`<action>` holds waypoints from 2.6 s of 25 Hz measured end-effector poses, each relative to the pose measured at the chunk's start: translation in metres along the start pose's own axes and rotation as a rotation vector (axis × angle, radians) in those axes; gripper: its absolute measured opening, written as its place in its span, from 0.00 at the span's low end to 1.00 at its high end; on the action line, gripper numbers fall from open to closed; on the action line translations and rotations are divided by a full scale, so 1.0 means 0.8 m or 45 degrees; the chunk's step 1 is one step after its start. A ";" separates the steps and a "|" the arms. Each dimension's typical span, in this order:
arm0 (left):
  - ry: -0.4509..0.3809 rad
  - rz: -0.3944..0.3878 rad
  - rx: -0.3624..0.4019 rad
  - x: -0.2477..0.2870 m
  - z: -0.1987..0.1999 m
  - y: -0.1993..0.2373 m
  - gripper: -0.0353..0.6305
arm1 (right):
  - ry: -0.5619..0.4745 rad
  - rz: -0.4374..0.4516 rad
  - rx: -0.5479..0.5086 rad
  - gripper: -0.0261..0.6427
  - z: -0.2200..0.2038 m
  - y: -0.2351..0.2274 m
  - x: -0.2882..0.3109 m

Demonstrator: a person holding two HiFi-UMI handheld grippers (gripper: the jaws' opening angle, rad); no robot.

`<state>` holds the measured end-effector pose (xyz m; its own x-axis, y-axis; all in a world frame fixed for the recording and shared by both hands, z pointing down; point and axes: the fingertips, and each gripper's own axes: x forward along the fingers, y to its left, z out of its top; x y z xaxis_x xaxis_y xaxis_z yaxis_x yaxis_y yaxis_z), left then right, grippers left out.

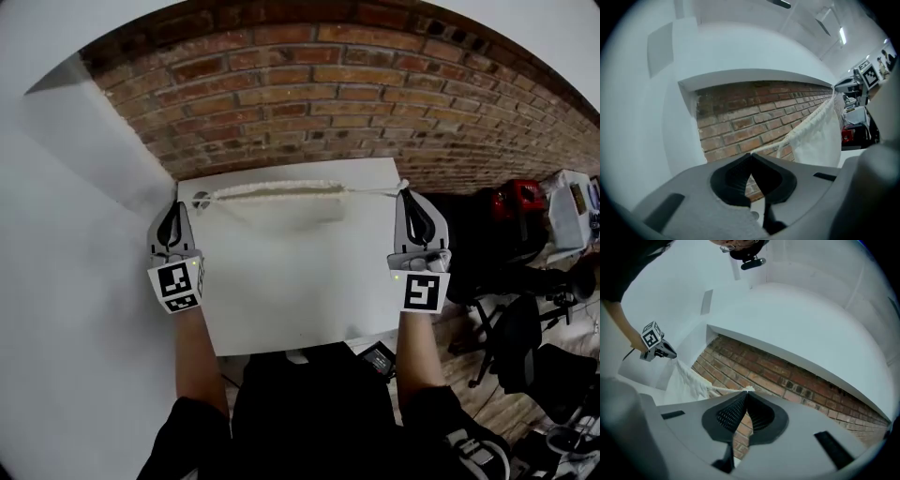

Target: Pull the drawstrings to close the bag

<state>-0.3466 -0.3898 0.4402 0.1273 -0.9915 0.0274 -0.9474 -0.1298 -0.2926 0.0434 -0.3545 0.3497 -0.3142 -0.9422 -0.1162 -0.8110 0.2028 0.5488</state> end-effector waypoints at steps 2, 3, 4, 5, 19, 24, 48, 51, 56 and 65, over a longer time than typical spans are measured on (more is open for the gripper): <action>-0.025 -0.006 0.041 -0.007 0.031 0.001 0.08 | -0.025 -0.005 0.019 0.06 0.014 -0.019 -0.003; -0.043 -0.004 0.070 -0.008 0.048 0.004 0.08 | -0.045 -0.010 0.028 0.06 0.021 -0.029 -0.001; -0.064 0.002 0.096 -0.009 0.065 0.007 0.08 | -0.069 -0.016 0.030 0.06 0.030 -0.038 0.001; -0.086 0.012 0.112 -0.012 0.083 0.009 0.08 | -0.095 -0.019 0.022 0.06 0.040 -0.047 0.001; -0.328 0.164 0.284 -0.069 0.276 0.023 0.08 | -0.388 -0.053 0.034 0.06 0.150 -0.156 -0.013; -0.402 0.184 0.273 -0.087 0.317 0.032 0.08 | -0.434 -0.004 0.139 0.06 0.167 -0.176 -0.015; -0.560 0.085 -0.035 -0.245 0.292 0.079 0.08 | -0.449 -0.079 0.507 0.05 0.219 -0.125 -0.161; -0.563 0.081 -0.056 -0.260 0.285 0.080 0.08 | -0.441 -0.080 0.508 0.05 0.224 -0.121 -0.176; -0.575 0.088 -0.146 -0.287 0.278 0.086 0.08 | -0.453 -0.066 0.549 0.05 0.230 -0.124 -0.195; -0.651 0.019 -0.387 -0.304 0.280 0.074 0.08 | -0.458 -0.027 0.623 0.05 0.212 -0.148 -0.215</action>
<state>-0.3681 -0.1539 0.2024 0.1674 -0.8719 -0.4602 -0.9821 -0.1883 -0.0005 0.1098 -0.1713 0.1640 -0.3735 -0.8153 -0.4425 -0.9248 0.3645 0.1092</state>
